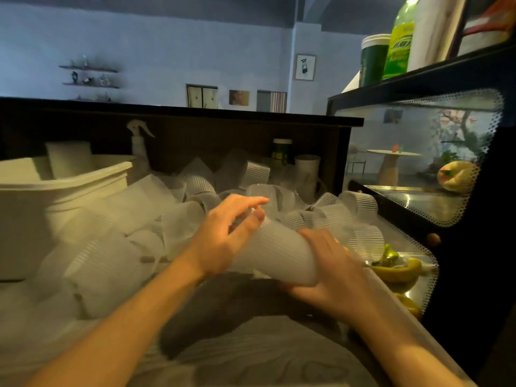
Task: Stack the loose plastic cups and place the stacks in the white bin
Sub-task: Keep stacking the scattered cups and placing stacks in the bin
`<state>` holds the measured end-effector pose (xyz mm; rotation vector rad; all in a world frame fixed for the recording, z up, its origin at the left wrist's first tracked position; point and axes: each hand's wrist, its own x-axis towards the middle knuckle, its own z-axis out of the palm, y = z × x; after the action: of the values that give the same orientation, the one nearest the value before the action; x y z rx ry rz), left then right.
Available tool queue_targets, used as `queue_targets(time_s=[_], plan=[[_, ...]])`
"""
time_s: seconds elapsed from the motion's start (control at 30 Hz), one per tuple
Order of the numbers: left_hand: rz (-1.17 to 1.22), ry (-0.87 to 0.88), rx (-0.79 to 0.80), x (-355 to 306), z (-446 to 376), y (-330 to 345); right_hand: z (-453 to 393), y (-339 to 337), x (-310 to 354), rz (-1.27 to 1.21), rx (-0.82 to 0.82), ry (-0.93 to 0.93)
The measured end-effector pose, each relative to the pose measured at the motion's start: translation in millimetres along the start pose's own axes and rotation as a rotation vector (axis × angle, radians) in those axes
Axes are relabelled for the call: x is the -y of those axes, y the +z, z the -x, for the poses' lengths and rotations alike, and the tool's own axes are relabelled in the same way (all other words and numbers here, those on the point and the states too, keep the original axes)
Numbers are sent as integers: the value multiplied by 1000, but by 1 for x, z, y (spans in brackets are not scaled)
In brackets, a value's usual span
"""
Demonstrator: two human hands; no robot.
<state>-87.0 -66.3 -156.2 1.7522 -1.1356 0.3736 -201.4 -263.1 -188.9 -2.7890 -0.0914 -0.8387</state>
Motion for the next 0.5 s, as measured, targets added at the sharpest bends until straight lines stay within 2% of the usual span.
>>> queue_targets(time_s=[0.1, 0.2, 0.33, 0.5], plan=[[156, -68, 135, -3, 8, 18, -1, 3, 0, 13, -25, -22], [199, -93, 115, -9, 6, 19, -2, 7, -6, -17, -65, -9], [191, -141, -1, -5, -2, 15, -2, 9, -10, -79, -180, 71], [-107, -133, -267, 5, -11, -8, -1, 8, -19, -170, -283, 184]])
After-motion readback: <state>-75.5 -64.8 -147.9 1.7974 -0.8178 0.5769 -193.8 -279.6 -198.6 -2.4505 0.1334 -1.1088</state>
